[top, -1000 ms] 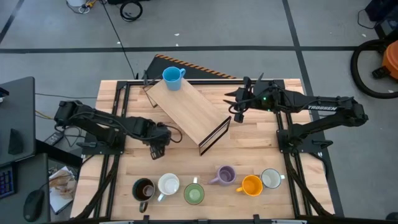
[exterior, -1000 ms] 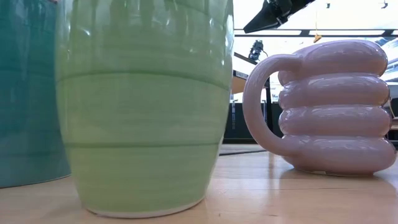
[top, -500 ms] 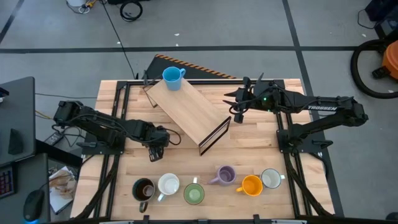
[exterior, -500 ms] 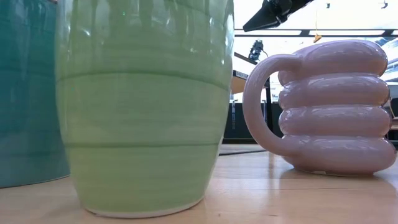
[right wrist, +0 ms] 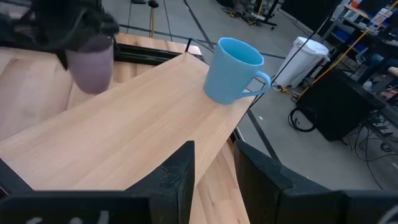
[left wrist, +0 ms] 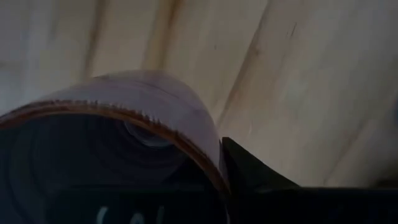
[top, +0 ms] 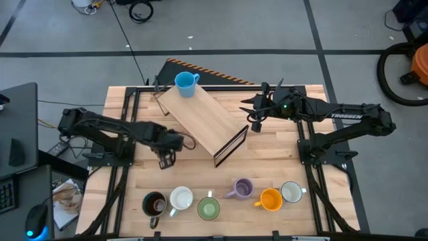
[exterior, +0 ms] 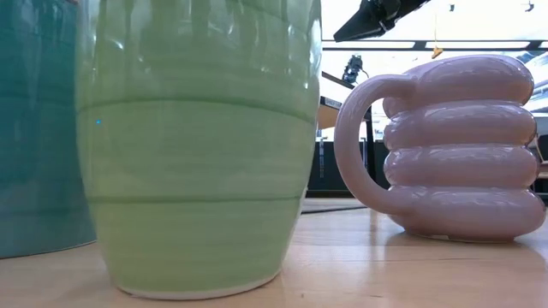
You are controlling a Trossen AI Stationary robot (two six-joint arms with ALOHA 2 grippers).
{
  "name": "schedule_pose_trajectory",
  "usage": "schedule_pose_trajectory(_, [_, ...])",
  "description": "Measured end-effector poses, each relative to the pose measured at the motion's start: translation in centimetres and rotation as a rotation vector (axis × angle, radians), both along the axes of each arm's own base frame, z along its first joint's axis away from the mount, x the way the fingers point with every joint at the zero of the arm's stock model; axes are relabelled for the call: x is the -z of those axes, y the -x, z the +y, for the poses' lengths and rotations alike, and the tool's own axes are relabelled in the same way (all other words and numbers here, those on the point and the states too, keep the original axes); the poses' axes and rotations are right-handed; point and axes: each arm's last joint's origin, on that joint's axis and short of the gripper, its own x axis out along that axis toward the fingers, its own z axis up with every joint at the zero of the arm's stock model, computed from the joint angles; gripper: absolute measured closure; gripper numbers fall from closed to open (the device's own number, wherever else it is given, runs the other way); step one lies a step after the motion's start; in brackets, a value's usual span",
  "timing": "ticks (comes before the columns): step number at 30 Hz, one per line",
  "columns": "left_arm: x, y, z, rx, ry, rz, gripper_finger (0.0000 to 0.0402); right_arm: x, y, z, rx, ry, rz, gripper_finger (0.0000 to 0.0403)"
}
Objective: Place coffee mugs
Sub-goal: Put the top purple mug on the shelf
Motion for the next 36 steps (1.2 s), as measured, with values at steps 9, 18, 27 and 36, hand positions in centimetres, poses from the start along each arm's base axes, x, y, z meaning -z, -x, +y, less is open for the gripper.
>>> schedule_pose_trajectory(9, [-7.2,-0.1,3.5,-0.034,0.153,-0.030,0.0380,0.0,0.0,0.0,0.002,-0.007,-0.002,0.0284])
schedule_pose_trajectory(18, [-11.4,0.7,7.7,-0.046,0.024,-0.067,0.0380,0.0,0.0,0.0,0.000,0.000,0.001,0.0284])
schedule_pose_trajectory(27, [-11.9,1.3,11.6,-0.058,-0.106,-0.112,0.0375,0.0,0.0,0.0,-0.001,-0.001,0.001,0.0284])
schedule_pose_trajectory(36, [-11.4,1.7,14.1,-0.061,-0.147,-0.130,0.0375,-0.1,-0.1,0.0,-0.002,-0.006,-0.017,0.0284])
